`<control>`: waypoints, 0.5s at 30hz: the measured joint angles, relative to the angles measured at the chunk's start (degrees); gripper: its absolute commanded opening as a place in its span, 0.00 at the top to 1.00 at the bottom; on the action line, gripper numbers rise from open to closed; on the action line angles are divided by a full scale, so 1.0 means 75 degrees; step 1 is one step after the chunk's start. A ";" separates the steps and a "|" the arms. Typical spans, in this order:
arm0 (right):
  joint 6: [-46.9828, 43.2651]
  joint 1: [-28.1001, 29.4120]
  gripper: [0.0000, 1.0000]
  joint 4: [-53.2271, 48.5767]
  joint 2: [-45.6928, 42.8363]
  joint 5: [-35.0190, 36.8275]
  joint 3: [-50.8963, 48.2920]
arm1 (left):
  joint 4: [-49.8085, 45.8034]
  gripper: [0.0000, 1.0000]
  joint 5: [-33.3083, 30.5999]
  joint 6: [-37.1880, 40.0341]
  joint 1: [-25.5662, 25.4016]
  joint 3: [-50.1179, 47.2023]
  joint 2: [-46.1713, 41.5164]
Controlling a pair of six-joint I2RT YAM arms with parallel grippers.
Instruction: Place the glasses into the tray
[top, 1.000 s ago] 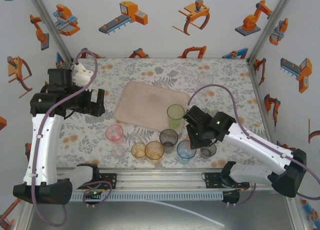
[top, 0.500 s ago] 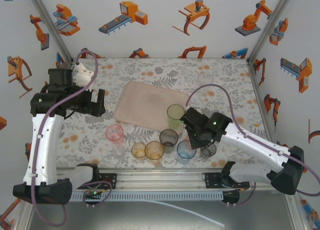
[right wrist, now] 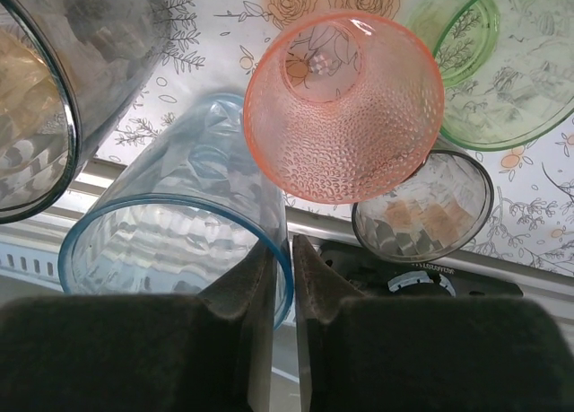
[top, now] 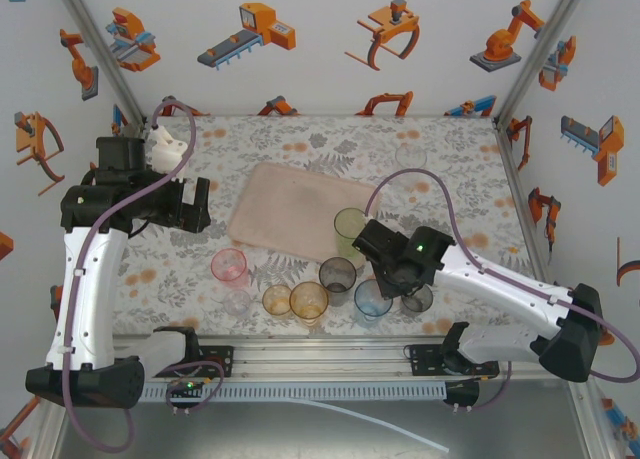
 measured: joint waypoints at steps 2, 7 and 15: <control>0.0015 0.0015 0.91 0.0003 0.0000 0.0020 0.0000 | 0.0000 0.03 0.0000 0.0000 0.0000 0.0000 -0.0003; 0.0020 0.0029 0.97 0.0000 -0.0009 0.0026 0.0000 | 0.0000 0.03 0.0000 0.0000 0.0000 0.0000 -0.0029; 0.0020 0.0029 1.00 -0.0015 -0.0058 0.0029 0.0000 | -0.0003 0.03 -0.0003 0.0000 0.0000 0.0000 -0.0058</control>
